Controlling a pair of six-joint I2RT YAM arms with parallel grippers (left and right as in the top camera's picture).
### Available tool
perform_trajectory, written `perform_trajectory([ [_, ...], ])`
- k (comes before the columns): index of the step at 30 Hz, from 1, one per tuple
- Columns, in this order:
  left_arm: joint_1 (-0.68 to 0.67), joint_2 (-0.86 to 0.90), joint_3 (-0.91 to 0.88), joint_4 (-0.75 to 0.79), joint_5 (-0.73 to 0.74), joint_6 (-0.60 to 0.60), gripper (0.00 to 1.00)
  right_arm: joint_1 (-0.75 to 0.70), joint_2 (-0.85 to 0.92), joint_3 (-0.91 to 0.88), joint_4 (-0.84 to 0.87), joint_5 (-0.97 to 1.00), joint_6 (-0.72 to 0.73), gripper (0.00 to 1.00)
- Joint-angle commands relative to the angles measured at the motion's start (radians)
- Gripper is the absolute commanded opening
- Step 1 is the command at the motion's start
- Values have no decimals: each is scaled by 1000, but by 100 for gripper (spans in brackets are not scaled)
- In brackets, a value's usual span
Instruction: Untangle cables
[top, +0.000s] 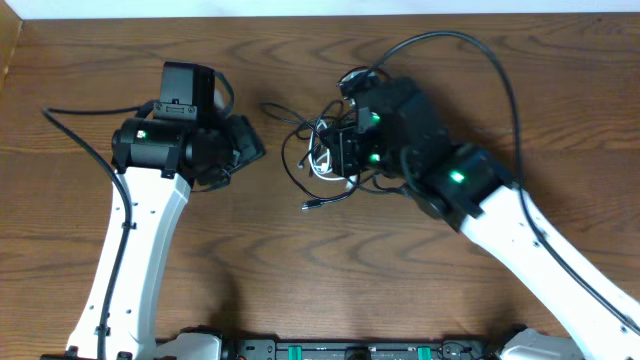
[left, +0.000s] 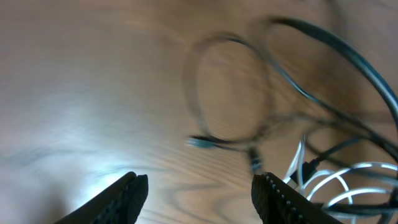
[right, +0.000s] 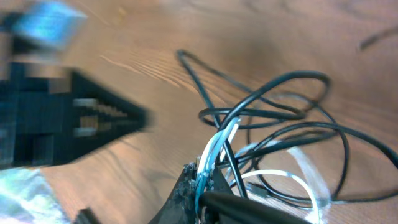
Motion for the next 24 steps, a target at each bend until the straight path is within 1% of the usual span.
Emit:
perform_trajectory([
  [1,2,5,-6,36,291,150,60,-3,-18,3,-5,-19,-37,1],
  [4,2,5,-6,61,365,150,60,-4,-27,3,3,-25,-20,1],
  [9,2,5,-6,64,396,159,60,-4,-27,3,52,-134,-19,1],
  [13,-1,5,-6,69,392,161,61,-5,-27,3,116,-205,5,1],
  [17,-1,5,-6,72,346,160,61,-21,-28,3,195,-320,9,1],
  [18,-1,5,-6,71,335,160,59,-30,-28,3,217,-360,10,1],
  [20,-1,5,-6,71,330,160,49,-52,-28,3,265,-440,40,1],
  [22,-1,5,-6,71,329,161,35,-78,-28,3,299,-486,78,1],
  [24,-1,5,-6,70,302,159,24,-112,-28,3,323,-511,103,1],
])
